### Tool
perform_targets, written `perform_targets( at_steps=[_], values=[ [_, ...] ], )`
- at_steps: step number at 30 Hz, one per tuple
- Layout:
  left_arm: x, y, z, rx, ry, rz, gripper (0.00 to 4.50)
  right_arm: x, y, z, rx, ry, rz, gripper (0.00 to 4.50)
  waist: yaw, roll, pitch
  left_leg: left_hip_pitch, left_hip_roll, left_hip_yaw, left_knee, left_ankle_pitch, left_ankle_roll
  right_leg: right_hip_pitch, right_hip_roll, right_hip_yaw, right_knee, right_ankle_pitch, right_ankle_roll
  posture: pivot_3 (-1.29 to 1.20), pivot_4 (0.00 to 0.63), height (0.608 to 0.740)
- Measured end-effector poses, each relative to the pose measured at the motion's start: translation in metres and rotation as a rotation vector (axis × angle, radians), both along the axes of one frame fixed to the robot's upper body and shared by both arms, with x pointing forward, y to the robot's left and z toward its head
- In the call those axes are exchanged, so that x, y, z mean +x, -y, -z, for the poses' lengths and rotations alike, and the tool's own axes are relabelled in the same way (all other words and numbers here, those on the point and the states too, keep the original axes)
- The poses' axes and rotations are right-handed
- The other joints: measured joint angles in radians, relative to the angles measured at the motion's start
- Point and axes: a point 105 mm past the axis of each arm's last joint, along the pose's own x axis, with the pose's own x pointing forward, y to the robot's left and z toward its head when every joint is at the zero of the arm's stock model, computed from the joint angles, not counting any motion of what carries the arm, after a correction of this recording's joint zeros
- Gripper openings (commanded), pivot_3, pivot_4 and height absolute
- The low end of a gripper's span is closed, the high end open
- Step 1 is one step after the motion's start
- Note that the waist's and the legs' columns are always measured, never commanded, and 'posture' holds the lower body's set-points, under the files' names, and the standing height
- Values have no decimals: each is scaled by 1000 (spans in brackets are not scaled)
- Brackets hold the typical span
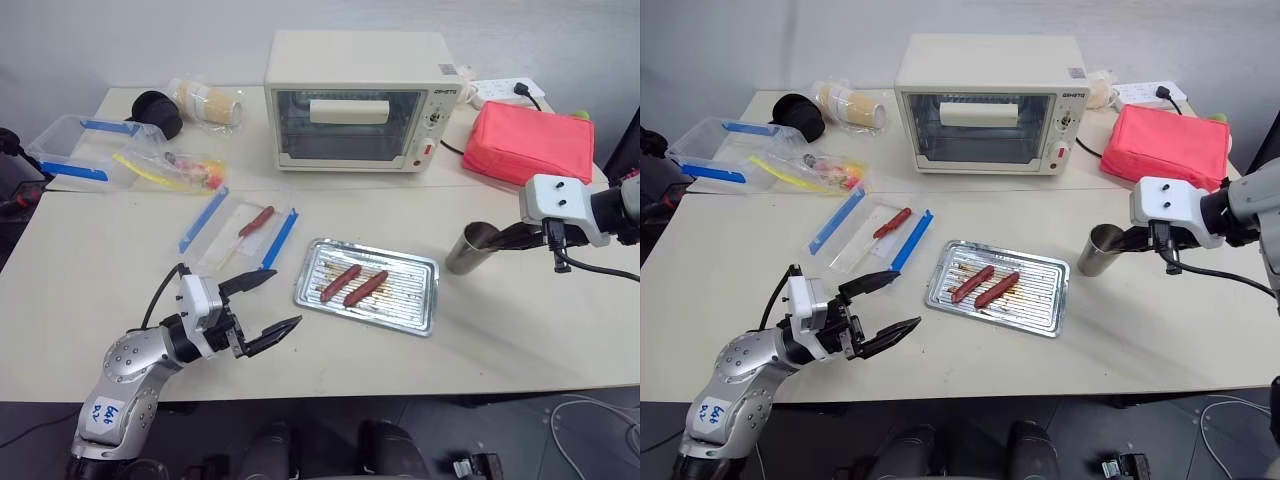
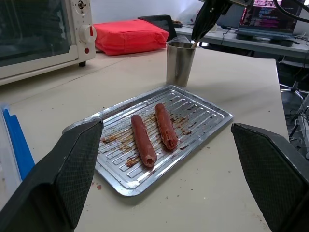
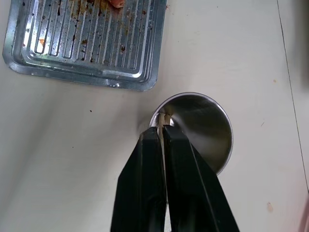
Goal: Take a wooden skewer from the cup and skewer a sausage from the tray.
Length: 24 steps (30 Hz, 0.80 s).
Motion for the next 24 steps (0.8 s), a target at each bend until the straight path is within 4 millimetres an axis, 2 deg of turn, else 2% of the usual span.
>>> perform_targets(
  at_steps=[9,12,14,24],
  values=[
    [1,0,-2,-1,14,2,4500,-4,7,-6,14,-41,90,99,1,2,1,0,0,-1,0,0,0,0,-1,2,0,0,0,0,150,740],
    [2,0,-2,0,13,0,4500,-7,4,-9,10,-36,80,653,-1,2,1,0,0,-1,0,-1,0,0,0,2,-2,0,0,0,150,740],
    [2,0,-3,1,17,1,4500,-8,2,-8,13,-39,70,1299,-1,2,1,0,0,-1,0,-1,0,0,0,2,-2,0,0,0,150,740],
    [3,0,-2,6,21,-3,4500,-6,5,-6,-34,-4,30,1299,1,2,1,0,0,0,0,-1,0,0,0,1,-1,0,0,0,150,740]
  ],
)
